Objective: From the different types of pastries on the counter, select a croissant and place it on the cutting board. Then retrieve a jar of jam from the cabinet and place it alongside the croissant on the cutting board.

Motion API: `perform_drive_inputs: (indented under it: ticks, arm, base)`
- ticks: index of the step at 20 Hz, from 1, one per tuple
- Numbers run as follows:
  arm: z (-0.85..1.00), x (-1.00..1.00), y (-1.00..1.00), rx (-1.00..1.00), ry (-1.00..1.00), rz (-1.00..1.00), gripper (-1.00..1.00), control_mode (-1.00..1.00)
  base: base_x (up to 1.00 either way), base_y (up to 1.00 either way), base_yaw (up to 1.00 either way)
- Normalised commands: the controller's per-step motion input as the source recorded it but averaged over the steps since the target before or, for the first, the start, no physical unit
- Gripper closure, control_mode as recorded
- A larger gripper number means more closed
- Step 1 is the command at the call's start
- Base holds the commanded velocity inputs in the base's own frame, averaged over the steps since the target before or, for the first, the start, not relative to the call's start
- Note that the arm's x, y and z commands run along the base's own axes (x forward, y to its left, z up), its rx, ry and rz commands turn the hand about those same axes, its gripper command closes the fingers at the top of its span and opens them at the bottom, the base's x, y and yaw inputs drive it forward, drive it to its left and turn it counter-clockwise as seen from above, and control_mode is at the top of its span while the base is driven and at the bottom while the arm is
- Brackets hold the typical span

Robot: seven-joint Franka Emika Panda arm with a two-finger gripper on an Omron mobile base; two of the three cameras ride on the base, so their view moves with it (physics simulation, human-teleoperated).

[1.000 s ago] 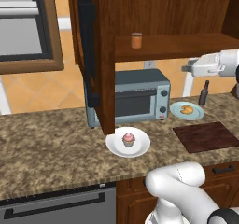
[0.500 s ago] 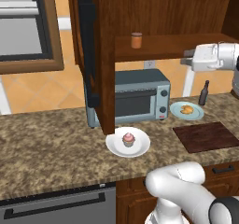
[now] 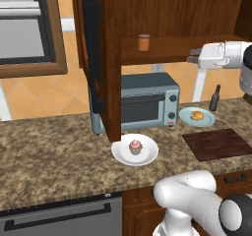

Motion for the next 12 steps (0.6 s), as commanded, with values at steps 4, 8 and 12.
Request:
perform_drive_inputs:
  ticks: [4,8,12]
  arm:
    - [0.01,0.67,-0.01,0.06,0.00,0.04,-1.00,-1.00]
    - [0.00,0.59,0.00,0.00,-0.08,0.10,-1.00,-1.00]
    - [0.00,0.35,0.00,0.00,-0.11,0.21,-1.00,-1.00]
  base:
    - [0.00,0.00,0.00]
    - [0.00,0.00,0.00]
    - [0.00,0.00,0.00]
